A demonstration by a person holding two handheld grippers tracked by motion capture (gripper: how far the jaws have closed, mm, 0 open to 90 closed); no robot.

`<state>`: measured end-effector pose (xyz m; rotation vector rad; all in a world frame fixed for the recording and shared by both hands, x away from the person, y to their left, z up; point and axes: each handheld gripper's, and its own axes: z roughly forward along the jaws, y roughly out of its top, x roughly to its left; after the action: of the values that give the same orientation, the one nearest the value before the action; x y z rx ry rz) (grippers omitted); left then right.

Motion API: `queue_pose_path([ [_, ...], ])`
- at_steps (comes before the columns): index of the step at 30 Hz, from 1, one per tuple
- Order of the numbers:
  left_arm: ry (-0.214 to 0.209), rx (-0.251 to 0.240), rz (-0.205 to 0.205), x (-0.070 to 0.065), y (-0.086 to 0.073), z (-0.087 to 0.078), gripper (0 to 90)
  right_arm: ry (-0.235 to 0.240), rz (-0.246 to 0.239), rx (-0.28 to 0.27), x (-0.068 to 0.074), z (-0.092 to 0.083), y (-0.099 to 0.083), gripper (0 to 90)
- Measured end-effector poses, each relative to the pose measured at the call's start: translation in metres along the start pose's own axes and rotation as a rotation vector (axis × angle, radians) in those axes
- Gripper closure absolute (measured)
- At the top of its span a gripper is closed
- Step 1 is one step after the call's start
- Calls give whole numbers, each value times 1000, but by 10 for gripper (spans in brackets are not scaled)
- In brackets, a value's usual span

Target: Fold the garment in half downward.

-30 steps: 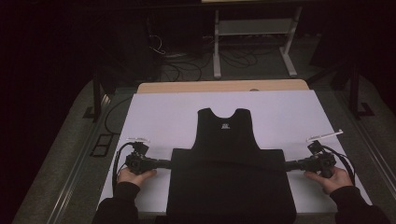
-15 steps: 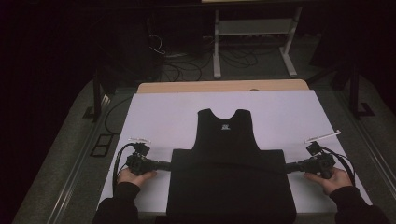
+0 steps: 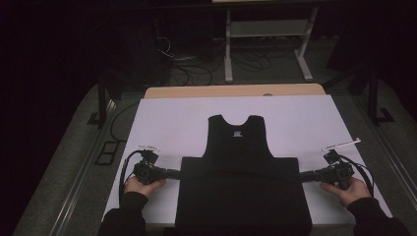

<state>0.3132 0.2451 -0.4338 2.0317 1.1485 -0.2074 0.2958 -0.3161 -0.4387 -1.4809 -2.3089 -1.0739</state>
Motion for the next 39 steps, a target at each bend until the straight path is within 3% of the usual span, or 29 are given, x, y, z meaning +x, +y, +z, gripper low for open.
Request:
queue_pose_path([
  [1,5,-3,4,0,0,-1,761,-12,-6,-22,1,-2,-1,603],
  [3,10,-2,5,-1,1,-1,710,-14,-13,-31,1,-3,-1,576],
  [4,8,-5,2,-1,2,-1,600,-24,-18,-52,1,-5,-1,517],
  [8,-1,-17,6,-1,2,-2,510,-34,-26,-76,2,-7,0,438],
  [9,4,-24,9,-2,3,-3,457,-39,-32,-94,2,-8,0,380],
  [11,15,-42,13,-2,4,-5,430,-42,-40,-106,2,-9,1,354],
  [13,22,-74,22,-2,4,-7,381,-58,-56,-133,3,-11,3,249],
  [17,31,-111,27,-2,6,-11,321,-79,-95,-153,4,-13,5,142],
  [21,43,-123,34,-1,9,-13,260,-72,-106,-180,4,-16,8,128],
  [24,32,-142,36,-1,12,-14,191,-108,-112,-220,6,-19,13,2],
  [30,48,-167,43,-1,19,-16,103,-139,-138,-273,8,-23,20,0],
  [32,47,-158,31,1,21,-15,12,-143,-142,-285,8,-22,22,0],
  [39,58,-149,64,0,30,-14,0,-137,-151,-287,8,-22,30,0],
])
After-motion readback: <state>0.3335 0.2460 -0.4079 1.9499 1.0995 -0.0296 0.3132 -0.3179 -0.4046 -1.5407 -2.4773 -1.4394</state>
